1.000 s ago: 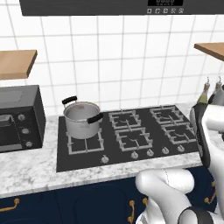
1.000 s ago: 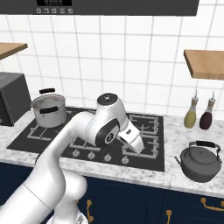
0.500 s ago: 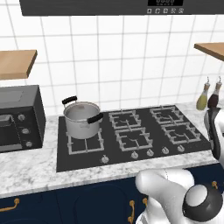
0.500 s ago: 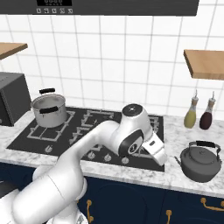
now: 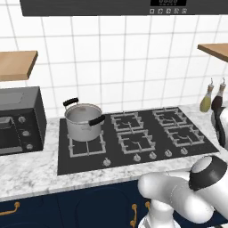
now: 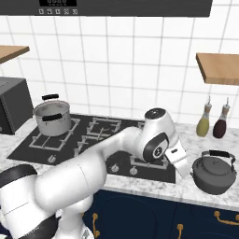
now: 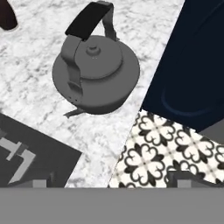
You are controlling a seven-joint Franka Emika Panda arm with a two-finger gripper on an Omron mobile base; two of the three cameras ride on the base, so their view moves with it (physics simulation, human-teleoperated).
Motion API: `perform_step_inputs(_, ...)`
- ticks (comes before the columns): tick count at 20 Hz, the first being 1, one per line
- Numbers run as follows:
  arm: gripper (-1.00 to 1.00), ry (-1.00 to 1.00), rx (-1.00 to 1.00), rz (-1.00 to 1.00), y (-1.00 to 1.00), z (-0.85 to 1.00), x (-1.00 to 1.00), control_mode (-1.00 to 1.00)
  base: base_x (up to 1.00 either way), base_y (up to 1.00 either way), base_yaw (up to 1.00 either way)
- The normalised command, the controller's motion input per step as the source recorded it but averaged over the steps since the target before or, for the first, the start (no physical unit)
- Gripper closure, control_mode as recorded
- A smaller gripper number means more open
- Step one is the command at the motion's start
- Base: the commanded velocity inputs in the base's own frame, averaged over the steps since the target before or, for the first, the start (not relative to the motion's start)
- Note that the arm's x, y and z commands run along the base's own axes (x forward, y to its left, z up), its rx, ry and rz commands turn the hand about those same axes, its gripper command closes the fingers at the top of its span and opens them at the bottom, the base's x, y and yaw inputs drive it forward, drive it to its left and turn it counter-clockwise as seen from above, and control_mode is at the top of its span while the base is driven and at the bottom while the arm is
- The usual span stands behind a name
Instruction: Pick the kettle from the counter and place it on a stove burner. Then turn the burner on.
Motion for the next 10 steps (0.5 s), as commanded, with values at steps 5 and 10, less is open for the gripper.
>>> perform_step_inputs(5,-1.00,0.01,0.01,-0.08,-0.34,0.00,0.35,-1.00,0.00,0.00,0.00)
perform_step_inputs(10,-1.00,0.00,0.06,0.00,-0.27,0.00,0.34,-1.00,0.00,0.00,0.00)
